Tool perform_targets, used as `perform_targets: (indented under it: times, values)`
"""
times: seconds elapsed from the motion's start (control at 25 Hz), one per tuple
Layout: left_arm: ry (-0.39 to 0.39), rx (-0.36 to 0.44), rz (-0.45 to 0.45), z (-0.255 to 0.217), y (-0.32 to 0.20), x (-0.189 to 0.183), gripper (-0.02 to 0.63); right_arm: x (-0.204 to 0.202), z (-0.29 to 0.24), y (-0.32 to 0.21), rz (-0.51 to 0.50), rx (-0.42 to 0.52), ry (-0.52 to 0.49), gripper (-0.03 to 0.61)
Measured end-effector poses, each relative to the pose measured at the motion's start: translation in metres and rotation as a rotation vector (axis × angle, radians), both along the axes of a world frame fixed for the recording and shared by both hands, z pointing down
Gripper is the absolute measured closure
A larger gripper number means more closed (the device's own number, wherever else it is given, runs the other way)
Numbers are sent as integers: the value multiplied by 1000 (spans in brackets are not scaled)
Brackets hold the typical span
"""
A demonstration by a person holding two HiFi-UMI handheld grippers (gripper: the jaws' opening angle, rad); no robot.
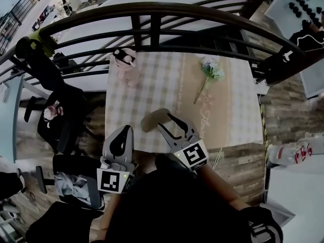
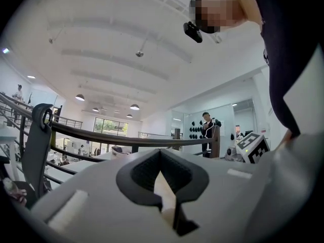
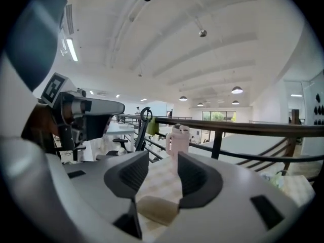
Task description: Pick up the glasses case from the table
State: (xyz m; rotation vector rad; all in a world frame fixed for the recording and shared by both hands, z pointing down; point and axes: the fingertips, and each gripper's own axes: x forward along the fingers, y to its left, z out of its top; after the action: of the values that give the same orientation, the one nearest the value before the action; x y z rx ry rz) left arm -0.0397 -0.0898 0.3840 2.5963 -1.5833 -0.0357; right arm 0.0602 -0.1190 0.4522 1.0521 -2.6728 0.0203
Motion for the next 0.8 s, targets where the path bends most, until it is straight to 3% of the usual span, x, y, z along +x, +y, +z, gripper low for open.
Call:
perform_targets:
  times: [0.24,0.44,0.68,0.8]
  values:
    - [-3,-32,-44,12,-23,2,604,4,29,-23,-64,-60,30,424]
    - [23,-4,-70,15,-34,-1,604,2,53,-30,-97,-107,55,411]
    - [-37,-109,-17,47,-38,1,604,-8,82,-34,-160,-140,142,408]
    - [-55,-108,20,54,-44,2,604,-12,91,-36,-179,-158,177,407]
